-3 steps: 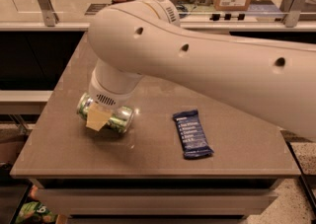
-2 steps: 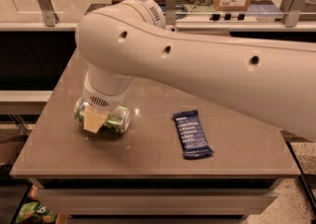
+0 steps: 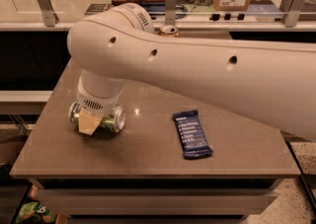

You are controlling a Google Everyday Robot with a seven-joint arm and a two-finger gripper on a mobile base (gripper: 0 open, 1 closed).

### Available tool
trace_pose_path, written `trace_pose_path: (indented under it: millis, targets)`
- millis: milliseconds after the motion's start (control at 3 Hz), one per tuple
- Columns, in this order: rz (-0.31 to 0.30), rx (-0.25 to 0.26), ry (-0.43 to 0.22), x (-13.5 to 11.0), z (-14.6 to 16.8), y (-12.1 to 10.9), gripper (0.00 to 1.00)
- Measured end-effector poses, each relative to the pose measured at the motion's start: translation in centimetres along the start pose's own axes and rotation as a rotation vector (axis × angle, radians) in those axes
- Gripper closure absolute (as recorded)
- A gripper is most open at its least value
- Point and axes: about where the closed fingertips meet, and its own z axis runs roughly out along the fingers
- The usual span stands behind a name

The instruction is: Knock green can over

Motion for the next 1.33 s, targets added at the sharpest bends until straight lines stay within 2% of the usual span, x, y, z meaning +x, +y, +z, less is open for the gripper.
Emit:
trace_pose_path:
  millis: [333,1333]
  targets:
    - [0.000,0.000,0.000,-0.04,-0.10,-0.02,0.82]
    - [-0.005,0.005,-0.002,-0.17,-0.40,0.13,0.12]
